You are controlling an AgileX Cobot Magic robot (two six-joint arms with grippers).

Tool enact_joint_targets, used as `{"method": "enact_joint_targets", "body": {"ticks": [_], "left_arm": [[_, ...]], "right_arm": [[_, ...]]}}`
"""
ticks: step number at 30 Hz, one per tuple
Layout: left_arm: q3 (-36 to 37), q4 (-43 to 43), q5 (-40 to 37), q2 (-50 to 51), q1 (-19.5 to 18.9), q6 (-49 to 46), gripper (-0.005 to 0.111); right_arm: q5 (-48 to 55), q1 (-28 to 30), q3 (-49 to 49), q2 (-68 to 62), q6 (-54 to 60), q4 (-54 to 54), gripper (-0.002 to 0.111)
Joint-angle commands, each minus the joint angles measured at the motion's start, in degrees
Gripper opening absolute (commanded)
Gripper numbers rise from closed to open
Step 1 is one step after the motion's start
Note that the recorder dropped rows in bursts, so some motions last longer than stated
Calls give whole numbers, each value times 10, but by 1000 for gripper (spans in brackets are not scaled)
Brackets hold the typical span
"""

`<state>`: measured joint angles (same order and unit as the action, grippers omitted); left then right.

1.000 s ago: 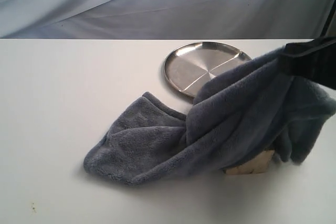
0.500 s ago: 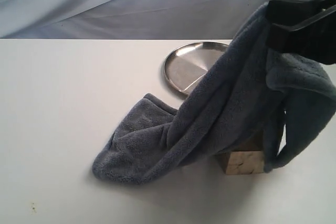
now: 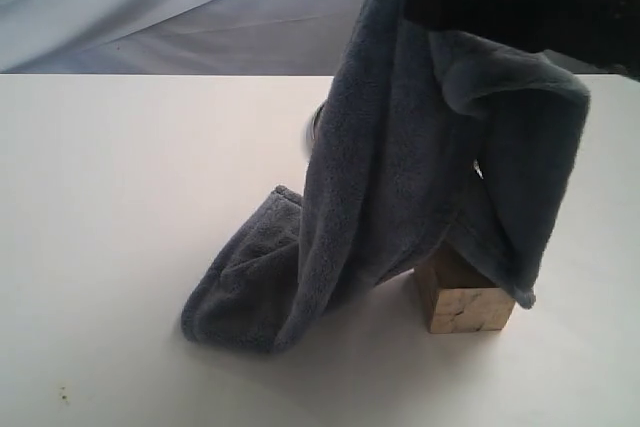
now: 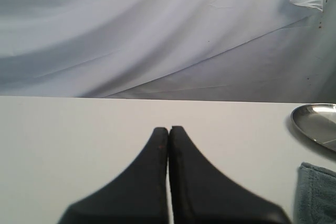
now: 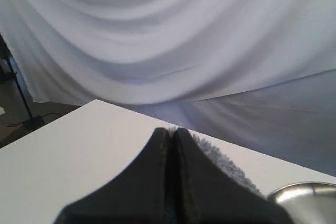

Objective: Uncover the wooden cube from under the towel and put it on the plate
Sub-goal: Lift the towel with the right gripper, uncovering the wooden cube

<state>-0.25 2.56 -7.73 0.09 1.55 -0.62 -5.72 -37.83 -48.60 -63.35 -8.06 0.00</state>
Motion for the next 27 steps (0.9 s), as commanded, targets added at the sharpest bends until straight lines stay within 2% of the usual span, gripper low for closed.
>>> {"method": "enact_joint_targets", "body": {"ticks": [1, 11, 27], "left_arm": [[3, 0, 1, -1, 0, 0, 1], [3, 0, 1, -1, 0, 0, 1], [3, 0, 1, -1, 0, -1, 1]], "right_arm": [[-10, -26, -47, -40, 5, -4, 0], [-10, -50, -127, -103, 7, -13, 0], [-8, -50, -132, -187, 23, -15, 0]]}}
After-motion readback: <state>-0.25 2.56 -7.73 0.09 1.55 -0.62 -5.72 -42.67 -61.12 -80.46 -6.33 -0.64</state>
